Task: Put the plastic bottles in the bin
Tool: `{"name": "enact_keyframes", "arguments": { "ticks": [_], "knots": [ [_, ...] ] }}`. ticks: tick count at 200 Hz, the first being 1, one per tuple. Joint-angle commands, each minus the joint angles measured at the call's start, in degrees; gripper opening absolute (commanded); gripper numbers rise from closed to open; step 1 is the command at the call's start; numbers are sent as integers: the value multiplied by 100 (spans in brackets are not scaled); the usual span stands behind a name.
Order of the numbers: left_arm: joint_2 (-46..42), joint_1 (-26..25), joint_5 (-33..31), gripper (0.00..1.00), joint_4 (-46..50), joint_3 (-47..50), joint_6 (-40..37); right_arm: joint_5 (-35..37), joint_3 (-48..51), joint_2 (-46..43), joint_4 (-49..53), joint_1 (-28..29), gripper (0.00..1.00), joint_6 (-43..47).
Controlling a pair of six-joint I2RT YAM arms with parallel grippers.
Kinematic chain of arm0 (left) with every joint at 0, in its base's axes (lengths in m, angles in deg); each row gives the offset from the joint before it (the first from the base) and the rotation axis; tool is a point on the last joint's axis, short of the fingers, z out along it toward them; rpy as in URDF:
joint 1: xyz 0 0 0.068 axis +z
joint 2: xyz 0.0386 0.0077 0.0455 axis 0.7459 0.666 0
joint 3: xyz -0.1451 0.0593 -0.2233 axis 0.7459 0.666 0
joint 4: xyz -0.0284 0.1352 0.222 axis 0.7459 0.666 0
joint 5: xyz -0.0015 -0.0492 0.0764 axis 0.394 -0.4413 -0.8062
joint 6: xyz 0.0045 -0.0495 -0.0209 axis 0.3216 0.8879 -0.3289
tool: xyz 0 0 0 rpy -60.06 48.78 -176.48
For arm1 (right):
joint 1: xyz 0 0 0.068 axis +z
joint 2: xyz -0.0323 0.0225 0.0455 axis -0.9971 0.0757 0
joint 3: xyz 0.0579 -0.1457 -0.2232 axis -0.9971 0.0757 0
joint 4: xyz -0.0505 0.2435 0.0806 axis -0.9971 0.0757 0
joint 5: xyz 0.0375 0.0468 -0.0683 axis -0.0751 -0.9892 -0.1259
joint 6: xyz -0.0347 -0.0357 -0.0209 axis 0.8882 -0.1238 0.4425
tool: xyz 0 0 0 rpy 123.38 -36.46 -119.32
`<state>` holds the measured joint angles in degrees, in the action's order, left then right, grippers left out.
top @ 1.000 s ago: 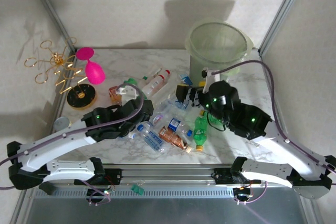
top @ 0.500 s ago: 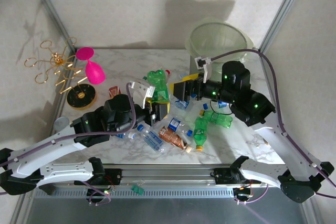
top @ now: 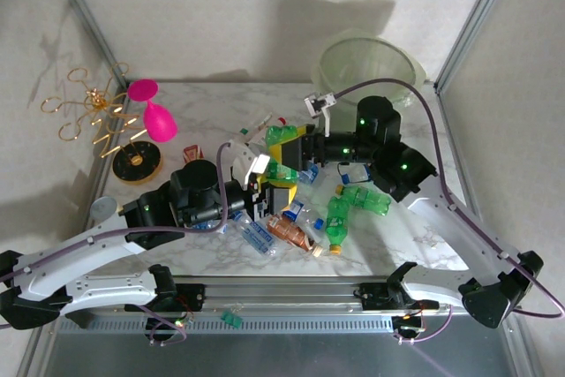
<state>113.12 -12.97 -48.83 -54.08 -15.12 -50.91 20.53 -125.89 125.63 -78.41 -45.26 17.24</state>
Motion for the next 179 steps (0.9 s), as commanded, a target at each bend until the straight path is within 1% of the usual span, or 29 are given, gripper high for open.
{"name": "enact_keyframes", "arguments": {
  "ticks": [1,23,34,42,52,60,62,69,72,85,97,106,116,122,137,151,161,179],
  "knots": [
    [-107,-44,278,38,-263,61,-183,-349,182,49,-543,44,84,-325],
    [-38,-40,288,39,-179,26,-235,-401,297,18,-735,42,68,-486],
    [-5,-40,250,41,-152,17,-255,-365,307,-11,-765,38,59,-523],
    [3,-40,231,46,-134,13,-263,-298,291,-44,-747,41,55,-534],
    [25,-40,189,53,-94,-9,-260,-233,273,-79,-722,21,54,-530],
    [26,-40,110,66,-53,-39,-249,-163,239,-99,-664,-14,54,-533],
    [30,-40,70,71,-40,-50,-241,-144,229,-107,-650,-21,54,-529],
    [35,-40,-49,96,21,-106,-222,-62,164,-127,-533,-32,54,-483],
    [34,-40,-124,99,39,-138,-216,-22,140,-143,-484,-35,54,-455],
    [-22,-40,-470,99,131,-272,-138,267,51,-217,-302,-265,55,-373],
    [-148,-40,-614,99,91,-340,-117,557,-17,-297,-202,-437,55,-350],
    [-286,-40,-838,99,24,-359,-81,961,-153,-321,23,-557,56,-259],
    [-436,-40,-1234,99,-45,-350,-75,1439,-363,-283,320,-698,56,-131],
    [-527,-40,-1627,99,-85,-321,-71,1693,-506,-232,482,-782,57,-57],
    [-675,-40,-2881,99,-80,-218,-10,2273,-912,-85,873,-1040,57,133],
    [-800,-31,-3698,98,-136,-5,-98,2915,-1224,50,1084,-1310,57,266],
    [-835,-24,-4123,98,-100,91,-85,3208,-1380,172,1115,-1579,56,302],
    [-813,4,-4598,99,116,122,56,3574,-1682,526,1155,-2047,55,264]
  ]
}}
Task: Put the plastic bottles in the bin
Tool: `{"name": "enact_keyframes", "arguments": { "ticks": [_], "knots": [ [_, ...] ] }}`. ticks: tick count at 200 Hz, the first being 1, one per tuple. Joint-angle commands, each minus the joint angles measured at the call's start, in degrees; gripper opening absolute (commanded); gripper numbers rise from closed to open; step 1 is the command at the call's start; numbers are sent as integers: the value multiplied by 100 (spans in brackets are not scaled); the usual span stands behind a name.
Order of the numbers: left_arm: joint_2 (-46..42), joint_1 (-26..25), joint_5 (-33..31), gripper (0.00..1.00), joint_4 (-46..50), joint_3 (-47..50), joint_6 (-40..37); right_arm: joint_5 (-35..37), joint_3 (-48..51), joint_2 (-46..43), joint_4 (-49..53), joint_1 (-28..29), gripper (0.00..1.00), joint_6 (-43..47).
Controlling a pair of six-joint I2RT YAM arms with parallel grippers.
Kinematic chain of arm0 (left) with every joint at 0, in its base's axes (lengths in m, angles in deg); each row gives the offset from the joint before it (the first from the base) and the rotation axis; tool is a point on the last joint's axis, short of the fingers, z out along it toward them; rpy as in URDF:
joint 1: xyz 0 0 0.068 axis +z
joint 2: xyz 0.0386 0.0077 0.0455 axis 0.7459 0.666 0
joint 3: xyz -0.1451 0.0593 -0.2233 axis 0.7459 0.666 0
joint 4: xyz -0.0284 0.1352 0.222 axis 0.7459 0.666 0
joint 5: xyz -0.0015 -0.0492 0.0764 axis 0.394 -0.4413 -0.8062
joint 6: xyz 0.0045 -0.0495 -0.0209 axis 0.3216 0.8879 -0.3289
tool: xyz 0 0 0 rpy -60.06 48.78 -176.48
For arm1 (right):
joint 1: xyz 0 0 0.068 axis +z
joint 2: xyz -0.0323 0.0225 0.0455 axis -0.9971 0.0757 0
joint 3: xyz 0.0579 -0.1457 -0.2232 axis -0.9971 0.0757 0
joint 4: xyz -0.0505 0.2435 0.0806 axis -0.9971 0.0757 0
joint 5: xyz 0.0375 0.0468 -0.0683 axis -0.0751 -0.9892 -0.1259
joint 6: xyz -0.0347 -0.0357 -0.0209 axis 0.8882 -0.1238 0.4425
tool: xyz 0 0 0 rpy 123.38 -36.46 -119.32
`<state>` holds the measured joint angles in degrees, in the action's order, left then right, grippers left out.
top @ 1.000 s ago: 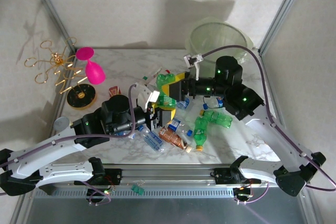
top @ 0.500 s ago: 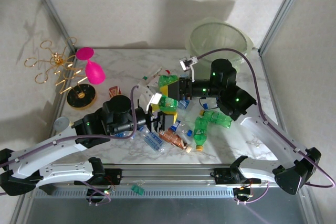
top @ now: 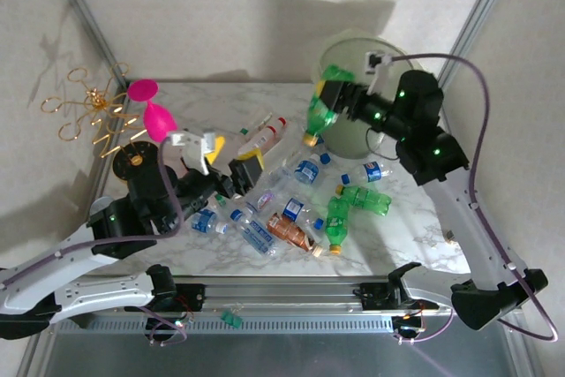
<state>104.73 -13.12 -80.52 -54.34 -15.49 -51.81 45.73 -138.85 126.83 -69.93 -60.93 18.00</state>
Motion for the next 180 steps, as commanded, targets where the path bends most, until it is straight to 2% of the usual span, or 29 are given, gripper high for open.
{"name": "enact_keyframes", "arguments": {
  "ticks": [1,33,47,88,113,137,180],
  "knots": [
    [28,23,-1442,99,150,159,148,1078,-402,417,309,-501,55,178],
    [127,32,-1341,99,425,180,-83,1393,-1146,1236,336,-1008,54,204],
    [113,36,-1507,99,474,342,-52,1667,-1717,1721,535,-1143,54,385],
    [125,36,-1606,99,668,806,61,2660,-3196,3092,1173,-1327,54,989],
    [68,39,-1659,99,582,1082,87,2826,-3973,3914,1681,-1331,54,1165],
    [53,40,-1526,99,394,1346,89,2919,-4153,4406,1899,-1339,54,1263],
    [136,35,-1723,99,293,1566,80,2971,-4184,5084,2211,-1248,55,1357]
  ]
}}
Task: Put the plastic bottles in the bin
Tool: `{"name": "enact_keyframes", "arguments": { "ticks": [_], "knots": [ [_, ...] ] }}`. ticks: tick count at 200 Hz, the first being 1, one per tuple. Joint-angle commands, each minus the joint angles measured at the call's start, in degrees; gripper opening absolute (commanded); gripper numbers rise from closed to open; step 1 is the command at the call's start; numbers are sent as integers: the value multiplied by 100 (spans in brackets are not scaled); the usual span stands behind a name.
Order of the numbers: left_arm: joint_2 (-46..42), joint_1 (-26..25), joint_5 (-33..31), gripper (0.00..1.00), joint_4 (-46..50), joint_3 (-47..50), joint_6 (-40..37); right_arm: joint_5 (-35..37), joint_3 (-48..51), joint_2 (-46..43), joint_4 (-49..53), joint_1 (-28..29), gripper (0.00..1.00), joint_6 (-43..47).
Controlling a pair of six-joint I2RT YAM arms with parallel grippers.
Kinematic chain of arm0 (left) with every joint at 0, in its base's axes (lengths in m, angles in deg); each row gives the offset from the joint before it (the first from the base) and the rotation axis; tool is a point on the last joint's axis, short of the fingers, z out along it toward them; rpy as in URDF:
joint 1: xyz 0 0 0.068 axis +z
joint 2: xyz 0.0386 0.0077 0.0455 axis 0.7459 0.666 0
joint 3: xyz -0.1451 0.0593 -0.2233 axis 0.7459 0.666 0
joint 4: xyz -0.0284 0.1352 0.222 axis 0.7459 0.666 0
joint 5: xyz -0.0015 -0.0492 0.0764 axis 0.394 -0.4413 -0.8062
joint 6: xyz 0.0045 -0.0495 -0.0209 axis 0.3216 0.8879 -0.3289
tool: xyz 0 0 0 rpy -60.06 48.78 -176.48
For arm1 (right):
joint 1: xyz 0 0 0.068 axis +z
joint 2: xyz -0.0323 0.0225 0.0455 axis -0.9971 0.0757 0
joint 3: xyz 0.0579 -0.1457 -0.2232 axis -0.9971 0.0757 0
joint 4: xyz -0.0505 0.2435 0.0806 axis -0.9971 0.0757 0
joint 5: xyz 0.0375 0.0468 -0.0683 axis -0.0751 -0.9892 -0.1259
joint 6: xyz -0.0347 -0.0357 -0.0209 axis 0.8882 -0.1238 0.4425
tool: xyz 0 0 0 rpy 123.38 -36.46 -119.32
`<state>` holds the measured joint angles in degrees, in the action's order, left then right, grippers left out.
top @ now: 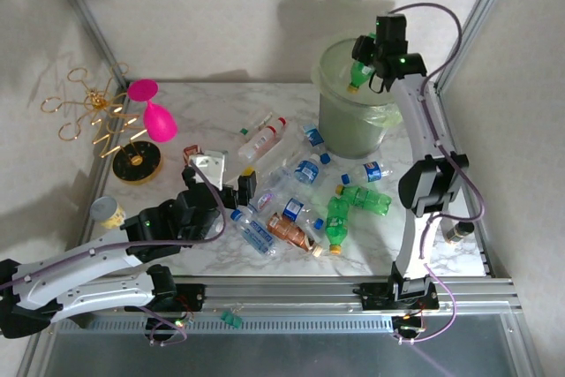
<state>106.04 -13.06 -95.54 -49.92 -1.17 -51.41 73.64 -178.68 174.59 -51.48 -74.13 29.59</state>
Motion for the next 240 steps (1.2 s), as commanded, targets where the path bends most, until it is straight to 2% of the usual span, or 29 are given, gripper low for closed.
{"name": "enact_keyframes", "arguments": {
  "ticks": [1,42,80,157,188,218,240],
  "knots": [
    [5,30,-224,99,-155,143,32,181,-213,323,379,75,55,211],
    [40,47,-181,99,-289,237,-46,183,-682,1181,848,84,58,328],
    [31,116,-59,99,-324,292,-66,203,-504,1451,886,90,60,356],
    [-119,263,57,100,-342,360,-100,305,-136,1349,820,180,75,332],
    [-168,267,97,100,-384,399,-125,312,-202,1114,730,180,76,346],
    [-119,296,414,99,-390,390,-186,427,-1013,1134,1058,190,75,386],
    [-121,325,390,99,-369,380,-153,459,-1058,821,947,191,75,347]
  ]
}}
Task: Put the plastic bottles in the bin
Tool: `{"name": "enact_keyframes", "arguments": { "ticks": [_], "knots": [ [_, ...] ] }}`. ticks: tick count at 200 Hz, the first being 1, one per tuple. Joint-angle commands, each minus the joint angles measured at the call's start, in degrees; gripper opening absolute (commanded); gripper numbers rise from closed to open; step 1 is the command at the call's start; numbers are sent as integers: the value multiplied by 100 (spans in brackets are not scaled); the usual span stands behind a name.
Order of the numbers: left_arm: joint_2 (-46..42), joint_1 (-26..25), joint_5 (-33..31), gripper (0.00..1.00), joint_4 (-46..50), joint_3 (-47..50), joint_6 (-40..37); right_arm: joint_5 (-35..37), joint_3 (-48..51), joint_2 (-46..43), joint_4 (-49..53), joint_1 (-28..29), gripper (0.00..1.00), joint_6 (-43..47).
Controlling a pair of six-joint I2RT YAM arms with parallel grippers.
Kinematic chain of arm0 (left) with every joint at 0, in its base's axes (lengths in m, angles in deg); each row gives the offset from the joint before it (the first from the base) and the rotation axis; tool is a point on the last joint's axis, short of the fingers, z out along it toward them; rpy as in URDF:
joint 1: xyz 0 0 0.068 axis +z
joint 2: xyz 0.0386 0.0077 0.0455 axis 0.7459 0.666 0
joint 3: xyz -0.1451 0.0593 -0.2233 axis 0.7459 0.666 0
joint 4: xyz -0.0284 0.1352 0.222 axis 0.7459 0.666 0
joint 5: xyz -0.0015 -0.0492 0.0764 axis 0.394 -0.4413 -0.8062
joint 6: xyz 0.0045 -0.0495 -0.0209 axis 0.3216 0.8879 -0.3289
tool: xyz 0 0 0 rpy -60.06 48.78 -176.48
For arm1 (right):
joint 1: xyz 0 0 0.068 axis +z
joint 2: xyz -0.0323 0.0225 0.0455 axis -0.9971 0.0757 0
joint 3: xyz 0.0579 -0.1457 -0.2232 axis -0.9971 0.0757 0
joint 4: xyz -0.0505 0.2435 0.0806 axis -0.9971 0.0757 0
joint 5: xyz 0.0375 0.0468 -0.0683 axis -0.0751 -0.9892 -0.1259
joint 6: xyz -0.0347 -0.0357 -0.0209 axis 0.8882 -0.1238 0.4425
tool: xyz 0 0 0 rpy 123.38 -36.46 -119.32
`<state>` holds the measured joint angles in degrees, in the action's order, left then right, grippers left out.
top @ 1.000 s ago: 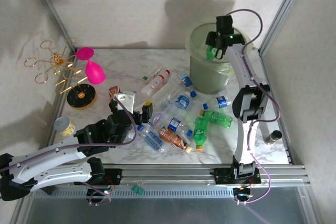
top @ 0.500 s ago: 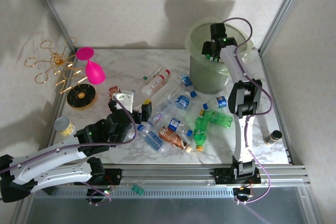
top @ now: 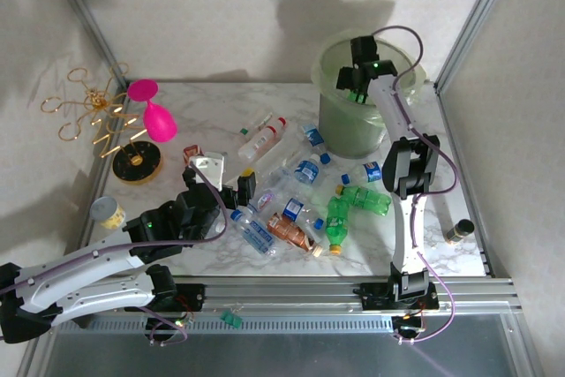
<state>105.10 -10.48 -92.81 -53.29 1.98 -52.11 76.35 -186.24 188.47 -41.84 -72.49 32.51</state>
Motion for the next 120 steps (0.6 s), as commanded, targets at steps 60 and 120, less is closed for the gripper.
{"name": "enact_keyframes", "arguments": {
  "ticks": [60,120],
  "knots": [
    [-139,158,38,99,42,-24,128,559,128,-1855,-442,565,75,376],
    [-164,216,325,100,650,-534,807,1218,2381,-3941,-1702,2792,79,968]
  ]
}}
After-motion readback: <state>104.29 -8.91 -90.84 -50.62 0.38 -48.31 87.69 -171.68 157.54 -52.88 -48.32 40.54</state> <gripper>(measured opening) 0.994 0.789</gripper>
